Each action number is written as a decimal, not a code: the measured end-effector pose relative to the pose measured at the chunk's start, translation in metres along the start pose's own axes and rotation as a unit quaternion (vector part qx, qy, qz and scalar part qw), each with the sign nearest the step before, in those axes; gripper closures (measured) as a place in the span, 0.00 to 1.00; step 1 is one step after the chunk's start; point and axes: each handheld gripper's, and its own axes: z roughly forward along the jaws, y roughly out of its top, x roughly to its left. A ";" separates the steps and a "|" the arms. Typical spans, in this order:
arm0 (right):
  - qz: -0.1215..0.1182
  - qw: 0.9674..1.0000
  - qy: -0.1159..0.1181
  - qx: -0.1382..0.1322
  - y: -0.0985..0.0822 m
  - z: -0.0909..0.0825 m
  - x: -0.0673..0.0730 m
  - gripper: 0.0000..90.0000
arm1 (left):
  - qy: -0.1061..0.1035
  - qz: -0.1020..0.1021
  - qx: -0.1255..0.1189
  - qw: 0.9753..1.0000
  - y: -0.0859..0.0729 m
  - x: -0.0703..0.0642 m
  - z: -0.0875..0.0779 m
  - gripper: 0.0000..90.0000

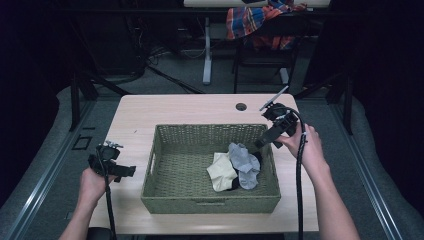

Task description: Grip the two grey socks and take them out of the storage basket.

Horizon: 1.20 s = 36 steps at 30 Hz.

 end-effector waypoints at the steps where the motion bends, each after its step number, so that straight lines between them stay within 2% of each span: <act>1: -0.004 1.000 0.001 0.004 0.003 0.001 0.002 0.00 | 0.000 0.000 0.000 1.000 0.000 0.000 0.000 0.00; 11: -0.024 1.000 0.003 0.011 0.023 0.022 0.020 0.00 | -0.003 0.001 0.002 1.000 0.001 0.000 0.001 0.00; 16: -0.042 0.998 0.000 0.035 0.031 0.043 0.030 0.07 | -0.002 0.001 0.001 1.000 0.001 0.000 0.001 0.00; 19: -0.043 0.998 -0.005 0.048 0.032 0.057 0.034 0.12 | -0.003 0.003 0.000 1.000 0.001 0.001 0.001 0.00; 21: -0.044 0.998 -0.004 0.055 0.033 0.063 0.035 0.17 | -0.004 0.003 0.002 1.000 0.001 0.001 0.001 0.00; 22: -0.050 0.996 -0.009 0.067 0.033 0.068 0.035 0.19 | -0.004 0.002 0.001 1.000 0.001 0.001 0.001 0.00; 23: -0.050 0.996 -0.009 0.067 0.033 0.068 0.035 0.19 | -0.004 0.002 0.001 1.000 0.001 0.001 0.001 0.00; 25: -0.044 0.996 -0.016 0.069 0.031 0.073 0.035 0.27 | -0.005 0.003 0.001 1.000 0.001 0.001 0.001 0.00; 30: -0.036 0.997 -0.018 0.071 0.029 0.077 0.034 0.34 | -0.003 0.003 0.000 1.000 0.002 0.000 0.001 0.00; 36: -0.031 0.995 -0.023 0.090 0.027 0.089 0.030 0.40 | -0.004 0.000 -0.002 1.000 0.002 0.001 0.001 0.00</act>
